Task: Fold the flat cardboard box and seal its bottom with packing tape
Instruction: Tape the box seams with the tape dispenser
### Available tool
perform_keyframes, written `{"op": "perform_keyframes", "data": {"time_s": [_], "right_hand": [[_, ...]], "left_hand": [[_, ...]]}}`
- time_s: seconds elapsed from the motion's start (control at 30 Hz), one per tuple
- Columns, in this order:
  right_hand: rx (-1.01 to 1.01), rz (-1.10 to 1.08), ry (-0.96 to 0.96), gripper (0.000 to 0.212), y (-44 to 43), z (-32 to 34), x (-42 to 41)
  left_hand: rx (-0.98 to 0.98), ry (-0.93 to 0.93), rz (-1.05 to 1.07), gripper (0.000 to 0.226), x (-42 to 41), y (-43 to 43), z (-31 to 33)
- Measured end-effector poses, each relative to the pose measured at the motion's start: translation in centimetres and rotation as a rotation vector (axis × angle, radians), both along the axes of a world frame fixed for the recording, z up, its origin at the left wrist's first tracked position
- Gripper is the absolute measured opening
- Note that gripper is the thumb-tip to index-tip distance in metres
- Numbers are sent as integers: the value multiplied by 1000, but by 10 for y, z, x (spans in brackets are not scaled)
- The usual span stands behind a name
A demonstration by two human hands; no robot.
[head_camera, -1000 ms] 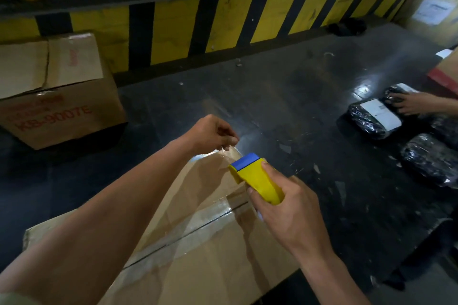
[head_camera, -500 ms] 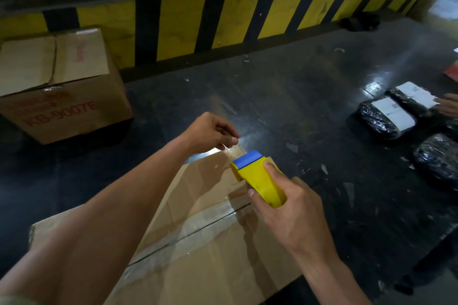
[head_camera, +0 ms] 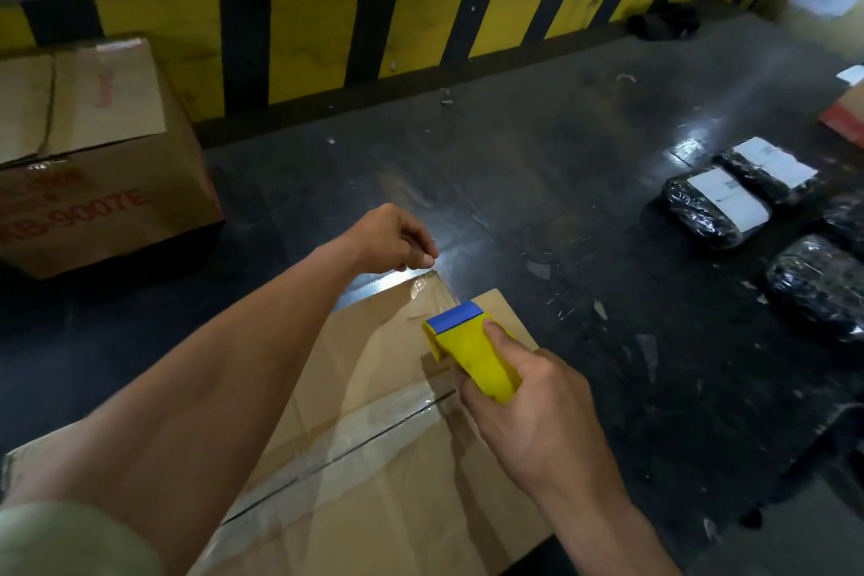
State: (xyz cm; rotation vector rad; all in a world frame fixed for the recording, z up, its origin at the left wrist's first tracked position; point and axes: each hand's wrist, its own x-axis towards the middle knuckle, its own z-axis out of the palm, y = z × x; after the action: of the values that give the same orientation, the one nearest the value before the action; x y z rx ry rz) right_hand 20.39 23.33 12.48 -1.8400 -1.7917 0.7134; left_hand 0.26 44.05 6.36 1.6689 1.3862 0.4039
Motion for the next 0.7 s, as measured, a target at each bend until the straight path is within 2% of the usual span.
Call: {"op": "perform_keyframes", "data": {"time_s": [0.17,0.33,0.53,0.7], "right_hand": [[-53,11,-38,69,4,2,-4],[-54,41,-55,82,6,5,-4],[-87,52,-83,61,11,7,-6],[-96,50,-83,54,13,7,-8]], "left_hand": [[-25,6,-17,13,-1,5,-9],[-51,-1,-7,9,-5,6,-12],[-61,21,2,9,-3,6,-14],[-81,53,0,9,0,6,-15]]}}
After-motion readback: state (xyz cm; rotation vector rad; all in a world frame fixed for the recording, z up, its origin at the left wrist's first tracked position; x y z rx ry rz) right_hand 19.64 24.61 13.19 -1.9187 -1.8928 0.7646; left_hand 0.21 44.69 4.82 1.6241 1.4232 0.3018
